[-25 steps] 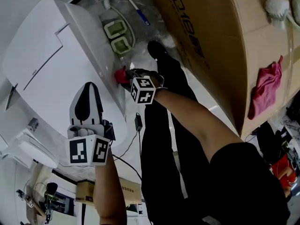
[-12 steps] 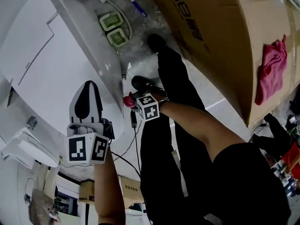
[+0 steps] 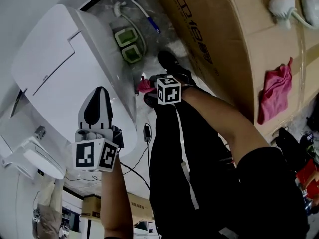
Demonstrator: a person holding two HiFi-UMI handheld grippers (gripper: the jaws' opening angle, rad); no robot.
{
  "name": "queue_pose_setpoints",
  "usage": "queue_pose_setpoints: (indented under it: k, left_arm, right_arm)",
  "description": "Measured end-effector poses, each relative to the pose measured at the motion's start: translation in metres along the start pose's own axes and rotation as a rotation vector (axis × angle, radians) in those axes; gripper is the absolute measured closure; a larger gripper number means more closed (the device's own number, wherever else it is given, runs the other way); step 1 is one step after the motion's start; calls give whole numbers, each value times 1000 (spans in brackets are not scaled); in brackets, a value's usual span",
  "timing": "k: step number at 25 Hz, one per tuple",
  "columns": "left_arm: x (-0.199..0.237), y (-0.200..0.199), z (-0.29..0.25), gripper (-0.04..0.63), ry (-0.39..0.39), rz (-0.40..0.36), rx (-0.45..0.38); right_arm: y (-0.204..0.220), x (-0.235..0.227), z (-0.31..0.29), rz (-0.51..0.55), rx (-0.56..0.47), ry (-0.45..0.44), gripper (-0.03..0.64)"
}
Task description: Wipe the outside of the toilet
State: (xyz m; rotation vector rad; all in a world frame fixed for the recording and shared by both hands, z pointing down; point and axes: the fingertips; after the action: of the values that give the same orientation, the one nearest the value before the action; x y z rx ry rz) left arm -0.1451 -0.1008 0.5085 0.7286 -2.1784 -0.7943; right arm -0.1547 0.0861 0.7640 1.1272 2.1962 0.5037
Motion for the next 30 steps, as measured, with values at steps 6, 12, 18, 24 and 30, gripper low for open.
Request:
queue_pose_setpoints:
  k: [6,12,18,24,30]
  left_arm:
    - [22,-38,-19,575,-46,6,7]
    - [45,-63,-47,575,-73,39,12]
    - [62,-71,-70,575,-76,63,17]
    - [72,-73,-85,575,-57,84,13]
    - [92,-76,-90,575,-89,151,-38]
  right_arm:
    - [-73,-152,41,-64,-111,236,526]
    - [-121,-255,39,-58,-139,358,526]
    - [-156,-318,19,-90,-155,393,526]
    - [-162,-356,-19,-123,-103,408,526]
    - [-167,-357,-43,12,-87,379,526]
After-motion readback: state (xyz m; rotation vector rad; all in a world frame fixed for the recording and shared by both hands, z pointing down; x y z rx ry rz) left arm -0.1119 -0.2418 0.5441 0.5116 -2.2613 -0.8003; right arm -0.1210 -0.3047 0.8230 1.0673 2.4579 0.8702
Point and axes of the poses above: the fingertips, and each gripper's own axes: z backward along the fingers, x to its left, y out of its underside, and after that the axes turned 12 degrees about y, right-handed
